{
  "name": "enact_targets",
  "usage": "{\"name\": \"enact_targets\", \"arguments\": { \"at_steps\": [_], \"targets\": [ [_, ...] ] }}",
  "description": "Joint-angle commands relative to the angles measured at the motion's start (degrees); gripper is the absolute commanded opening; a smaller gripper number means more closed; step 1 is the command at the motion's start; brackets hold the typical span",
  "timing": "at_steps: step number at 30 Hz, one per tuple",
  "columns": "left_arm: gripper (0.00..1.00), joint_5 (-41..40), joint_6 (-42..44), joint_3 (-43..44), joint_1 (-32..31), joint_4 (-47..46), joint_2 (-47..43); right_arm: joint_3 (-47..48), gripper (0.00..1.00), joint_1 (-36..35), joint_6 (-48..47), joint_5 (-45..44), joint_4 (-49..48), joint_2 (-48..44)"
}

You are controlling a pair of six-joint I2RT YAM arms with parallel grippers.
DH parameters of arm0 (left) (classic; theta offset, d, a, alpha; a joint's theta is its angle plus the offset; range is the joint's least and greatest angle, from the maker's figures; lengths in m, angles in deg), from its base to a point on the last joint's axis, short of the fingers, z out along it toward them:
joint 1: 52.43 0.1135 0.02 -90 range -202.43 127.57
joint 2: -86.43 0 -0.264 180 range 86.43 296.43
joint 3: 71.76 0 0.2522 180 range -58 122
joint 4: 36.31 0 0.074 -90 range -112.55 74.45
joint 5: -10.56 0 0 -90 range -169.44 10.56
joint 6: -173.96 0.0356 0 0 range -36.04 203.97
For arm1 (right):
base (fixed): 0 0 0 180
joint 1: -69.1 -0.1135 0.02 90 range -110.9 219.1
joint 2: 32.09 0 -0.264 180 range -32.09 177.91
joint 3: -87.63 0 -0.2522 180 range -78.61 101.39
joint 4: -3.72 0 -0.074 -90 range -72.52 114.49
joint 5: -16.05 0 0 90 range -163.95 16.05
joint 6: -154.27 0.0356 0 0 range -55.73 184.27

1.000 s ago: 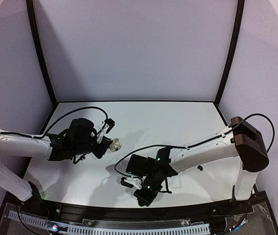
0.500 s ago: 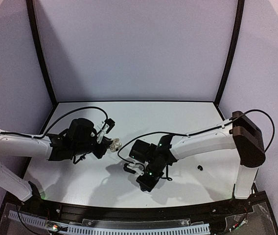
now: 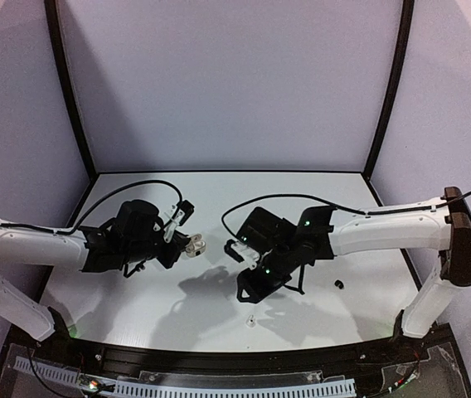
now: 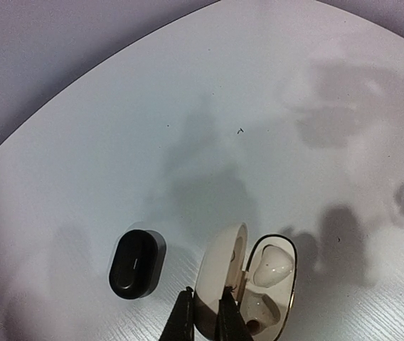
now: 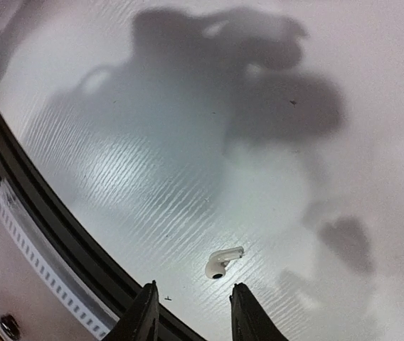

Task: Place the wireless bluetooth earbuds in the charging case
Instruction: Adjust the left earbud at the center of the board.

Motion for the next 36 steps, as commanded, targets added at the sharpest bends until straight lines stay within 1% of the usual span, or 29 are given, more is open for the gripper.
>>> {"name": "enact_targets", "arguments": {
  "at_steps": [1,3,4,5,8,13,16,17,20,22,23,27,30,36],
  "targets": [
    [0.01,0.32,-0.39,-0.65,0.63,0.28,-1.22,-3.59,0.34,-4.14,27.02,-4.42,-1.19,-0.07],
    [0.01,0.62,-0.43,-0.74,0.78,-0.04,-1.15,-2.62,0.31,-6.94,31.58,-5.63,0.99,1.56],
    [0.01,0.78,-0.37,-0.83,0.91,-0.23,-1.18,-1.74,0.28,-7.86,32.97,-4.95,2.51,3.17],
    [0.01,0.87,-0.3,-0.95,0.95,-0.48,-1.19,-1.37,0.28,-8.53,33.79,-4.05,2.86,4.28],
    [0.01,1.02,-0.15,-1.37,1.06,-0.81,-1.36,-1.62,0.29,-9.76,36.14,-1.21,1.43,6.03],
    [0.01,0.86,-0.63,-1.5,1.08,-0.39,-1.65,-2.57,0.35,-9.95,40.96,-2.25,3.91,6.4],
    [0.01,0.74,-0.65,-1.51,1.12,-0.31,-1.72,-5.45,0.35,-9.47,41.07,-0.72,-0.68,6.25],
    [0.01,0.74,-0.66,-1.46,1.09,-0.43,-1.63,-6.65,0.33,-9.08,41.15,-0.24,-3.4,6.46],
    [0.01,0.73,-0.55,-1.34,1.12,-0.69,-1.55,-7.75,0.25,-8.2,40.37,-0.16,-5.48,7.4],
    [0.01,0.7,-0.39,-1.33,1.12,-0.76,-1.61,-7.38,0.24,-7.6,39.51,-0.52,-5.25,8.24],
    [0.01,0.45,-0.33,-1.41,1.16,-0.64,-1.63,-6.72,0.21,-6.86,38.71,-1.49,-3.87,8.91],
    [0.01,0.53,-0.63,-1.42,1.16,-0.54,-1.55,-7.22,0.2,-5.43,36.97,-1.89,-4.47,9.23],
    [0.01,0.51,-0.54,-1.26,1.17,-0.59,-1.47,-7.36,0.17,-4.8,36.0,-2.67,-2.15,9.61],
    [0.01,0.63,-0.49,-1.25,1.43,-0.76,-1.3,-8.56,0.16,-2.69,33.51,-5.39,1.22,8.29]
  ]
}}
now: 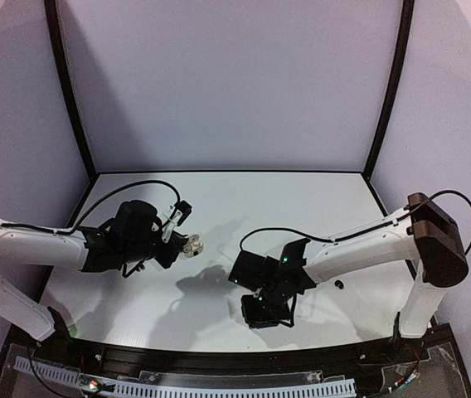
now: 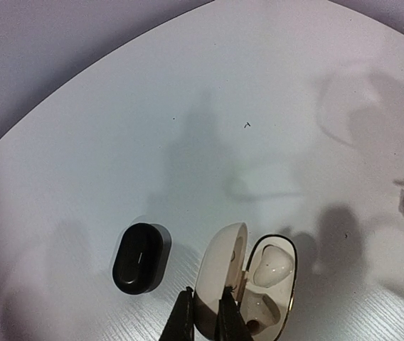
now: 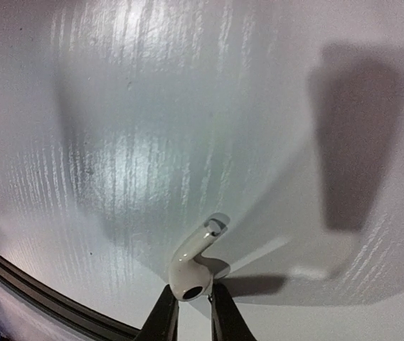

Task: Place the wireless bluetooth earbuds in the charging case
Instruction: Adjust the left earbud at the center of the board, then pick up the left earbud from the center of the board.

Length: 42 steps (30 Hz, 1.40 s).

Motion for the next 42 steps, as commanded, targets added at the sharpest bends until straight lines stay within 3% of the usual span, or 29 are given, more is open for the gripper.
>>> {"name": "enact_targets", "arguments": {
  "at_steps": [1,12,15,18,23,35,42],
  "targets": [
    [0.01,0.28,-0.25,-0.44,0.44,-0.57,-1.31,-1.6,0.16,2.2,-3.38,-4.3,5.45,0.22],
    [0.01,0.08,-0.2,-0.41,0.53,-0.52,-1.41,-5.26,0.25,6.48,-5.95,-9.26,13.4,-6.23],
    [0.01,0.15,-0.2,-0.41,0.53,-0.5,-1.46,-5.15,0.25,6.52,-6.27,-8.24,10.49,-7.7],
    [0.01,0.26,-0.34,-0.41,0.53,-0.44,-1.45,-4.33,0.3,4.22,-10.8,-4.81,0.88,-8.45],
    [0.01,0.46,-0.39,-0.5,0.53,-0.52,-1.55,-3.95,0.35,1.42,-22.84,-1.93,-5.18,-6.45],
    [0.01,0.39,-0.59,0.04,0.64,-0.07,-1.36,-4.26,0.27,3.73,-27.63,-1.28,-6.14,-3.28],
    [0.01,0.19,-0.19,0.29,0.8,0.18,-1.38,-4.89,0.16,4.19,-28.97,-0.52,-6.08,-2.73]
  ]
}}
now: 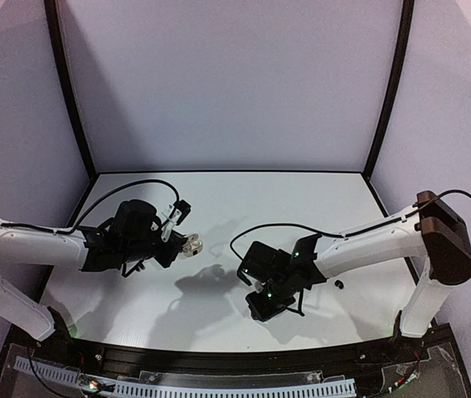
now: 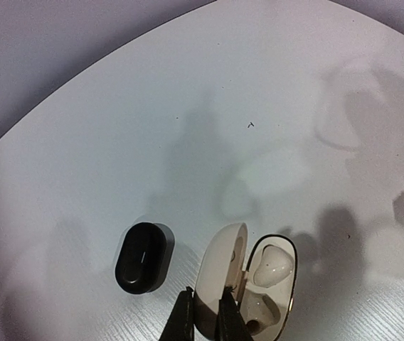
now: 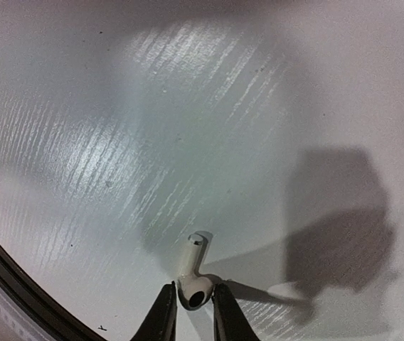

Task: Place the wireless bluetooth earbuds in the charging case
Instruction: Pick up the left earbud from the center of the board.

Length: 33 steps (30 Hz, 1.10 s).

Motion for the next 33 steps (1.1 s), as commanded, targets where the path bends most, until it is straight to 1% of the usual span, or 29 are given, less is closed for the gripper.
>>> {"name": "enact_targets", "arguments": {
  "at_steps": [1,3,8,10,13,14,18,20,23,25,27,30,33],
  "targets": [
    [0.01,0.28,-0.12,0.29,0.4,0.28,-1.37,-0.68,0.14,0.44,-1.24,0.82,-0.55,0.69],
    [0.01,0.4,-0.26,0.29,0.47,0.26,-1.37,-0.73,0.12,0.43,-1.26,1.04,-0.46,0.74],
    [0.01,0.25,0.07,0.25,0.49,-0.39,-1.36,0.21,0.01,0.78,-1.07,2.83,-0.42,1.19],
    [0.01,-0.05,1.01,0.14,0.49,-1.39,-1.36,1.12,0.0,1.47,-0.46,4.25,0.51,1.4],
    [0.01,-1.48,5.44,-0.25,0.49,-4.7,-1.51,3.38,0.0,3.35,1.15,7.79,2.43,1.17],
    [0.01,-2.11,7.96,-0.35,0.49,-7.14,-1.43,4.22,0.0,4.29,2.61,9.78,2.66,0.51],
    [0.01,-2.73,14.78,-0.59,0.49,-15.64,-0.37,4.33,0.0,6.93,7.45,14.53,-1.33,-3.33],
    [0.01,-2.6,17.21,-1.03,0.49,-19.81,0.42,4.02,0.0,8.2,11.08,16.35,-5.92,-5.82],
    [0.01,-1.44,20.31,-1.53,0.41,-24.82,1.52,1.33,0.0,10.1,19.29,18.56,-15.3,-10.75],
    [0.01,-0.77,21.76,-1.49,0.28,-27.11,2.33,-2.22,0.0,10.78,26.48,18.61,-24.76,-13.59],
    [0.01,-0.42,23.54,-1.39,-0.06,-29.9,3.19,-5.1,0.0,11.15,31.77,18.14,-32.99,-15.53],
    [0.01,0.5,26.22,-1.83,-0.67,-36.05,4.48,-5.21,0.0,11.38,34.69,17.9,-39.36,-15.48],
    [0.01,1.72,29.46,-2.76,-1.26,-41.01,5.16,-2.09,0.0,11.8,33.81,19.14,-42.62,-13.77]
  ]
}}
